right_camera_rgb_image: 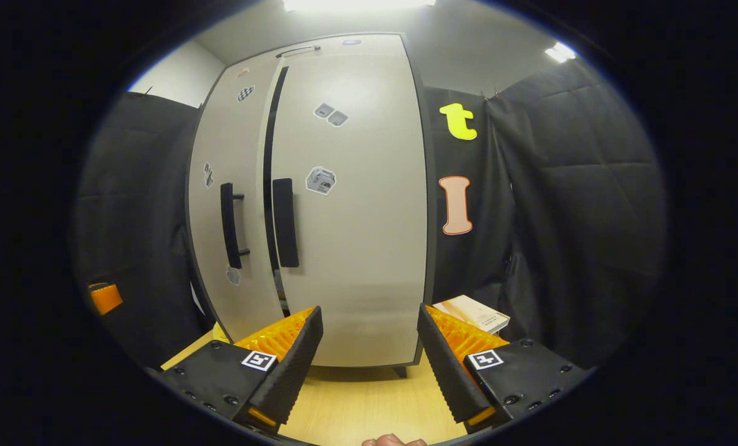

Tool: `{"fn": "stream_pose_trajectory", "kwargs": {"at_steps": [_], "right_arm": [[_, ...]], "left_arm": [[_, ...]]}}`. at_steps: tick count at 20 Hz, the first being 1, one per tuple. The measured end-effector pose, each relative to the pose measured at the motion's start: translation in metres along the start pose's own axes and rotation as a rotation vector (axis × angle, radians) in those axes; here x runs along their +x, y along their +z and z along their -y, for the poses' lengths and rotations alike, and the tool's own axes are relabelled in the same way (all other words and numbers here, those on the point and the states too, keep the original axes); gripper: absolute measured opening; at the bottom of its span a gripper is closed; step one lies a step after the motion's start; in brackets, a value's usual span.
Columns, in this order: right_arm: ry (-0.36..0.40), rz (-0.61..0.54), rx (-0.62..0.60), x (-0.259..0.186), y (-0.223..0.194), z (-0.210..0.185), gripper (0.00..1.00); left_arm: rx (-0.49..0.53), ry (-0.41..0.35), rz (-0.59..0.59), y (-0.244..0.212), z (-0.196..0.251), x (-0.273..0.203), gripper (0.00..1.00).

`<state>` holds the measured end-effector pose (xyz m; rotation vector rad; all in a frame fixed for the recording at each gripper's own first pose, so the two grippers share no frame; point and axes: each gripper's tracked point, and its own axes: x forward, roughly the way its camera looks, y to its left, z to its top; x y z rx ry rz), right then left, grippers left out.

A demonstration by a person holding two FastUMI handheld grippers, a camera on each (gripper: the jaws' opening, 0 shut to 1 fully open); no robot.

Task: Grab one shoe with the right hand and put it into the shoe cabinet, grab the other shoe with the left hand and put it into the shoe cabinet; then close the right door with the right hand and the left door with the left hand.

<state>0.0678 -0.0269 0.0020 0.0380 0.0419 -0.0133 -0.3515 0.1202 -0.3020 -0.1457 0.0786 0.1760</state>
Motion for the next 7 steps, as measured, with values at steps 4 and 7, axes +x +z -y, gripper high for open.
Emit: {"fn": "stream_pose_trajectory", "kwargs": {"at_steps": [4, 7], "right_arm": [[-0.007, -0.008, -0.031, 0.001, 0.001, 0.003, 0.93], [-0.002, -0.019, -0.035, 0.002, -0.002, 0.004, 0.93]], "left_arm": [[-0.022, 0.027, -0.054, -0.033, -0.009, -0.012, 0.94], [-0.065, 0.049, -0.109, -0.058, -0.017, -0.021, 0.89]]}}
